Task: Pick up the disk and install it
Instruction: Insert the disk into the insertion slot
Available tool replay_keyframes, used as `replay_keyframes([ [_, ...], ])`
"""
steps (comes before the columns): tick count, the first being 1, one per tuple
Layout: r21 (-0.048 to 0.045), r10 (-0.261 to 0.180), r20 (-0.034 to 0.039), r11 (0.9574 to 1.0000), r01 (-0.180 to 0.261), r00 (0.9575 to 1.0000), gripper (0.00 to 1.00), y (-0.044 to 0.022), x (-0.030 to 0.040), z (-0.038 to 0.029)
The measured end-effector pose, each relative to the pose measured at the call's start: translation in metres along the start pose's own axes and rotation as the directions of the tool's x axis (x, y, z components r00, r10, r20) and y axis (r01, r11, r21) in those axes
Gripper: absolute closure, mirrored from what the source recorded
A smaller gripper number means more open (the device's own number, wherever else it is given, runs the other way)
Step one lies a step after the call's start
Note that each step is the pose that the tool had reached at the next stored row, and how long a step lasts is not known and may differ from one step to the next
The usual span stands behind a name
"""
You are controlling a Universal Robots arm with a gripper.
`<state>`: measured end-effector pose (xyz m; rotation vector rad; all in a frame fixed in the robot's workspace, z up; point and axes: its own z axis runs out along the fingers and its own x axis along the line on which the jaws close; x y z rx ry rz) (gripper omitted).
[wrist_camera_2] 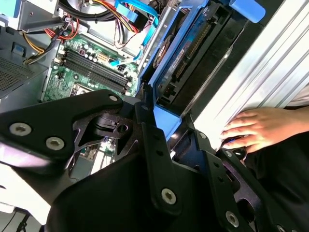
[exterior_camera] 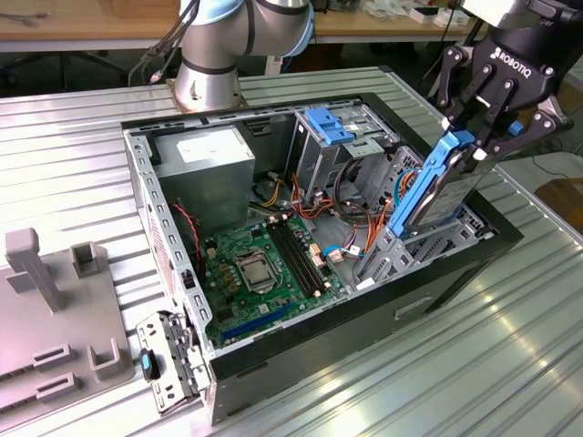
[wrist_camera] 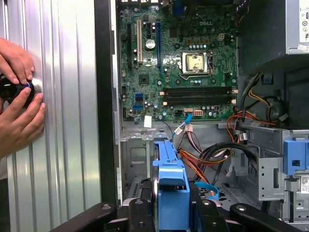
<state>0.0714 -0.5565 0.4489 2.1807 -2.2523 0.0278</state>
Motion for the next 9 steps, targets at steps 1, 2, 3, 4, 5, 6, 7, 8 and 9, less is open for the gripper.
replay_keyframes([
  [1,0.0,0.0,0.0,1.0,0.0,1.0,0.63,0.0,0.0,0.0007],
  [2,-0.0001,0.001,-0.0001,1.0,-0.001,1.0,0.63,0.0,0.0,0.0015],
  [3,0.0,0.001,0.0001,1.0,-0.001,1.0,0.63,0.0,0.0,0.0021],
  [4,-0.0001,0.001,0.0,1.0,-0.001,1.0,0.63,0.0,0.0,0.0026],
  [5,-0.0001,0.002,-0.0002,1.0,-0.002,1.0,0.63,0.0,-0.0001,0.0034],
  [6,-0.0001,0.003,0.0001,1.0,-0.003,1.0,0.63,0.0001,-0.0001,0.0049],
  [7,-0.0001,0.003,0.0005,1.0,-0.003,1.0,0.63,0.0001,-0.0001,0.0058],
  [8,-0.0001,0.003,0.0005,1.0,-0.003,1.0,0.63,0.0001,-0.0001,0.0063],
  [9,-0.0002,0.004,0.0005,1.0,-0.004,1.0,0.63,0.0001,-0.0001,0.0068],
])
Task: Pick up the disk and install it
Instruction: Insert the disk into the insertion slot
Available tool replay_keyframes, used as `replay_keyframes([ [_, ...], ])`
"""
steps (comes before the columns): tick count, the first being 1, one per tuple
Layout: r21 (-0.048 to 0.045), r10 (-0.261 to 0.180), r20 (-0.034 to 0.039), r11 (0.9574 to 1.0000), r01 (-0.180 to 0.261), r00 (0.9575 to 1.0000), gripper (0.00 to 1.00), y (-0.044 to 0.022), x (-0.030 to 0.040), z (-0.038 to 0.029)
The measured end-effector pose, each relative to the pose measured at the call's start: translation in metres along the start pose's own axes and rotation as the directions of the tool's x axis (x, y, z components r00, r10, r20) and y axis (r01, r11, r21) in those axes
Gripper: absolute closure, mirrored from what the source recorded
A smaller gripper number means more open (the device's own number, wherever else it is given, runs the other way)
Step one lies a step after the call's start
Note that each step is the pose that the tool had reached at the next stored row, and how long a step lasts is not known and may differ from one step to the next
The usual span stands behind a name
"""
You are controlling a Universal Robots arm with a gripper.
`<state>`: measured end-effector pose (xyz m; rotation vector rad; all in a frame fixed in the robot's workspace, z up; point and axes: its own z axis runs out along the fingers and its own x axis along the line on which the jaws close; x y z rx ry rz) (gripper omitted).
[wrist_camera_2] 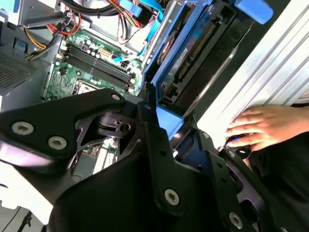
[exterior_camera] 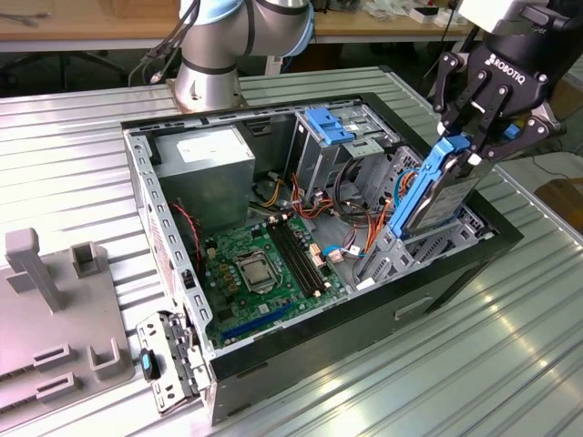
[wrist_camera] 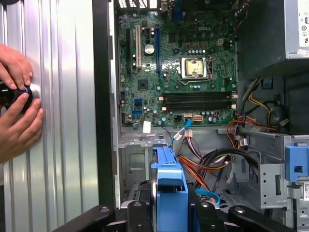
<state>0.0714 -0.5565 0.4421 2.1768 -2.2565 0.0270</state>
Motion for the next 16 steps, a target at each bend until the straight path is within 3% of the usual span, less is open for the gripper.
replay_keyframes([
  [6,0.0002,0.001,0.0008,1.0,-0.001,1.0,0.63,0.0,0.0,-0.0002],
  [8,0.0001,0.001,0.0002,1.0,-0.001,1.0,0.63,-0.0002,0.0001,-0.007],
  [16,0.0001,0.001,0.0003,1.0,-0.001,1.0,0.63,-0.0001,0.0001,-0.0076],
])
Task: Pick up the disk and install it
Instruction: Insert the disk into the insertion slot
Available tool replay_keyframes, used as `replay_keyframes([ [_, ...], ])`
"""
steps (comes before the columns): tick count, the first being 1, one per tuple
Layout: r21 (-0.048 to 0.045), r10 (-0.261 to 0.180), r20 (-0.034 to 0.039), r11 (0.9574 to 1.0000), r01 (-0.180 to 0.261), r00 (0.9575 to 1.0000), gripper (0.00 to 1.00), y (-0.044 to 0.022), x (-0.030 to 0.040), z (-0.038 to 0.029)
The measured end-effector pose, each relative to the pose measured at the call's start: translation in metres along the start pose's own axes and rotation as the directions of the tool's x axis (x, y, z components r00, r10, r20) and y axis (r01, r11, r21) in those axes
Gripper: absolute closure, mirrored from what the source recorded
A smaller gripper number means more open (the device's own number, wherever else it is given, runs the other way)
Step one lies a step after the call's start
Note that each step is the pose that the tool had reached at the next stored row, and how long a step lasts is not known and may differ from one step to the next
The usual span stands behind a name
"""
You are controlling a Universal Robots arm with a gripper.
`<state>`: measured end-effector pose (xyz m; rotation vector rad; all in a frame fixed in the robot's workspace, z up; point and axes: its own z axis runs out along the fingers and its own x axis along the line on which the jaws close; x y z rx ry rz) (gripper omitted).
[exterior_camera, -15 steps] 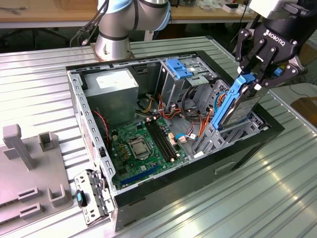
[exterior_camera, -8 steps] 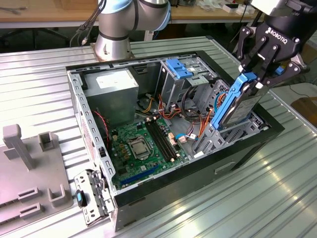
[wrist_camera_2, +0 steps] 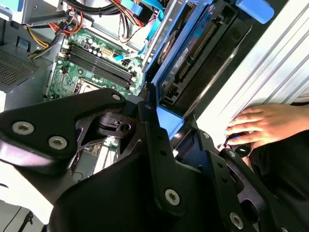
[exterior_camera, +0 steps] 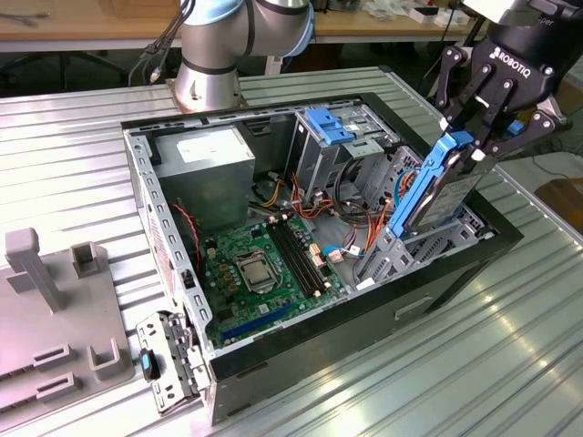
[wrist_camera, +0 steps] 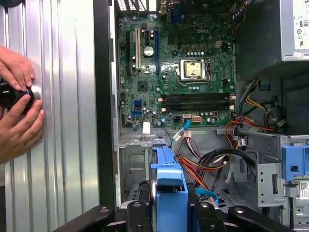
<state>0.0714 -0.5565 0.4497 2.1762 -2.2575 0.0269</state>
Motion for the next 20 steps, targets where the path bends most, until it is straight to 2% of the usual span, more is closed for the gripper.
replay_keyframes([
  [10,0.0001,-0.011,0.0,0.9999,0.011,0.9999,0.63,0.0,0.0,0.0002],
  [14,0.0005,-0.033,0.0002,0.9995,0.033,0.9995,0.63,0.0001,-0.0003,0.0003],
  [20,0.0005,-0.032,0.0002,0.9995,0.032,0.9995,0.63,0.0001,-0.0004,0.0021],
])
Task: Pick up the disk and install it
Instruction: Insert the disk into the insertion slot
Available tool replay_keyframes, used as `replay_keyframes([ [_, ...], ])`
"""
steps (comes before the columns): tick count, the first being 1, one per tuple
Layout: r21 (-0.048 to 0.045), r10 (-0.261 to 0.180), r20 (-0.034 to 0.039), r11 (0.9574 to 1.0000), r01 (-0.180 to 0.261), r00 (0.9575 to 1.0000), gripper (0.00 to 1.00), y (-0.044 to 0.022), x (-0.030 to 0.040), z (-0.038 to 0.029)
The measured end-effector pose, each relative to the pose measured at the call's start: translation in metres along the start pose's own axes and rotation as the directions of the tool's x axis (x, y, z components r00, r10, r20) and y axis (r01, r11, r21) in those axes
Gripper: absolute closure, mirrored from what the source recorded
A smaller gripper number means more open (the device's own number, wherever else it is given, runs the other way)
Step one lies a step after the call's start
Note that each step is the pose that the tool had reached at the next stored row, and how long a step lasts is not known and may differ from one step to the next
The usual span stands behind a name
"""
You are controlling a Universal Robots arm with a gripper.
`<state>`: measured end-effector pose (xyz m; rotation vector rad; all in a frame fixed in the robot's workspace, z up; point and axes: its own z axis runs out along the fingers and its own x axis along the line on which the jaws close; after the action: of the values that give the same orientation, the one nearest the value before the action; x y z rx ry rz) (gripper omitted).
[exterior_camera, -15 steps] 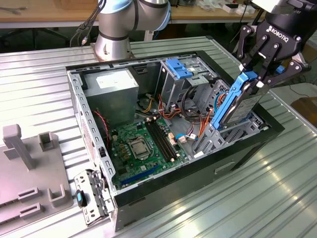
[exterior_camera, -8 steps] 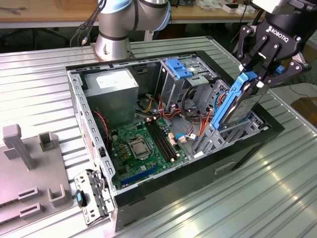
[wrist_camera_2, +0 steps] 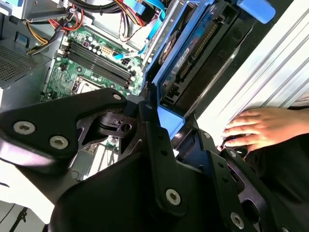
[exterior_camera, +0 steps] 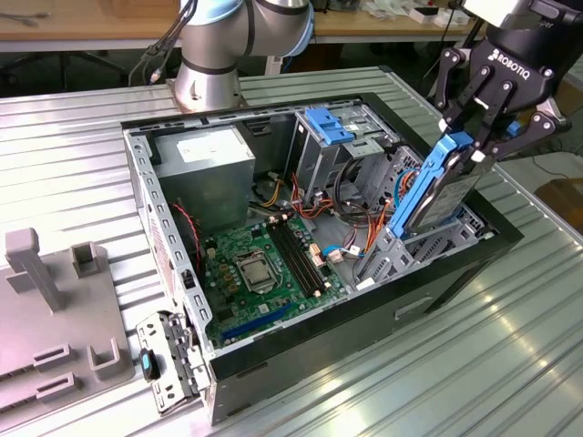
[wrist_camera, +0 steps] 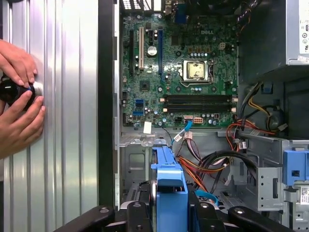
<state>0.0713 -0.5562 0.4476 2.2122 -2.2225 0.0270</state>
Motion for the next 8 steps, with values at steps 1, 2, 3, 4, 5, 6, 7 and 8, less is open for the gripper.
replay_keyframes([
  [1,0.0,0.0,0.0,1.0,0.0,1.0,0.63,0.0,0.0,0.0005],
  [2,0.0,0.0,0.0,1.0,0.0,1.0,0.63,0.0,0.0,0.001],
  [3,0.0001,0.0,0.0,1.0,0.0,1.0,0.63,0.0,0.0,0.0017],
  [4,0.0,0.0,0.0,1.0,0.0,1.0,0.63,0.0,0.0,0.0027],
  [5,0.0,0.0,0.0,1.0,0.0,1.0,0.63,0.0,0.0,0.0037],
  [6,0.0,0.0,0.0,1.0,0.0,1.0,0.63,0.0,-0.0001,0.005],
  [7,0.0,0.0,0.0,1.0,0.0,1.0,0.63,0.0,-0.0001,0.006],
  [8,0.0,0.0,0.0,1.0,0.0,1.0,0.63,0.0,-0.0001,0.0069],
])
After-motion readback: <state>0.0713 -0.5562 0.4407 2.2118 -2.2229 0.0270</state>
